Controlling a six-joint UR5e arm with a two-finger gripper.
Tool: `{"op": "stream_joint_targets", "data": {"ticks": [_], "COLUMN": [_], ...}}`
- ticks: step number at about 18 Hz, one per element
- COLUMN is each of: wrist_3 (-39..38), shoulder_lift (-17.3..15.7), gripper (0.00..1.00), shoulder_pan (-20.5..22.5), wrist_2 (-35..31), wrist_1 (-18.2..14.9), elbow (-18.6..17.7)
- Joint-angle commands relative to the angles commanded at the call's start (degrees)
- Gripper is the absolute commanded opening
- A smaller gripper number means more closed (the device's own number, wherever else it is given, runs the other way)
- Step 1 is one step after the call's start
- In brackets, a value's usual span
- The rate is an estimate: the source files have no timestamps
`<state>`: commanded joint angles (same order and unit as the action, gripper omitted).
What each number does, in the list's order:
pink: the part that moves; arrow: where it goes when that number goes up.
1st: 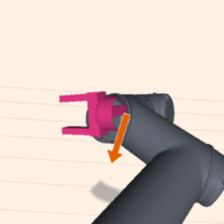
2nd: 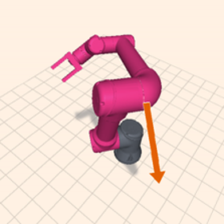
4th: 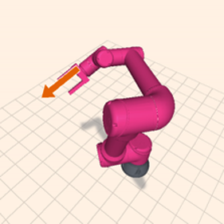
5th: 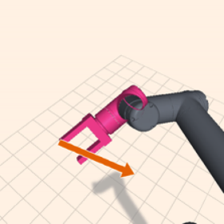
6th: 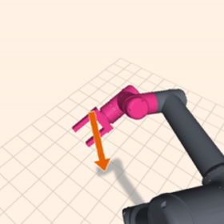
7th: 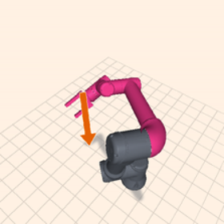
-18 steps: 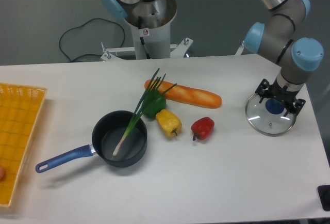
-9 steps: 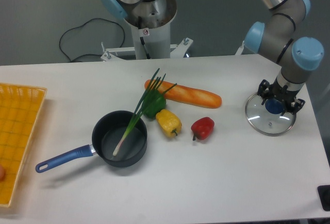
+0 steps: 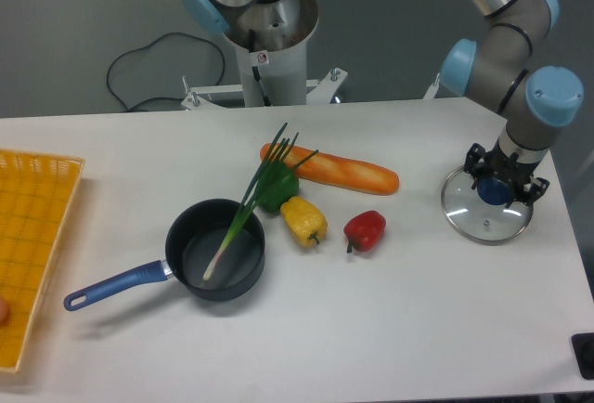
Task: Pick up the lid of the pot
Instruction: 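Lift the glass lid by its knob up off the table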
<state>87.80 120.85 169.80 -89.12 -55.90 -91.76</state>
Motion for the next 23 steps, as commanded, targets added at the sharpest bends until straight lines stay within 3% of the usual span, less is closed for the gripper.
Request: {"op": "stream_joint_targets", "data": {"ticks": [7,15,23], "wrist_3": [-0.18,-0.97,-1.58], "shoulder_lift": [-2.28,-5.80,-10.10], "gripper": [0.43,0.43,0.43], "shoulder_pan": [-0.18,-1.05,-2.37], "wrist_2": [-0.35,-0.35,-0.35], "wrist_1": [-0.88,-9.04,-12.03], "elbow": [0.35,2.90,3.17]}}
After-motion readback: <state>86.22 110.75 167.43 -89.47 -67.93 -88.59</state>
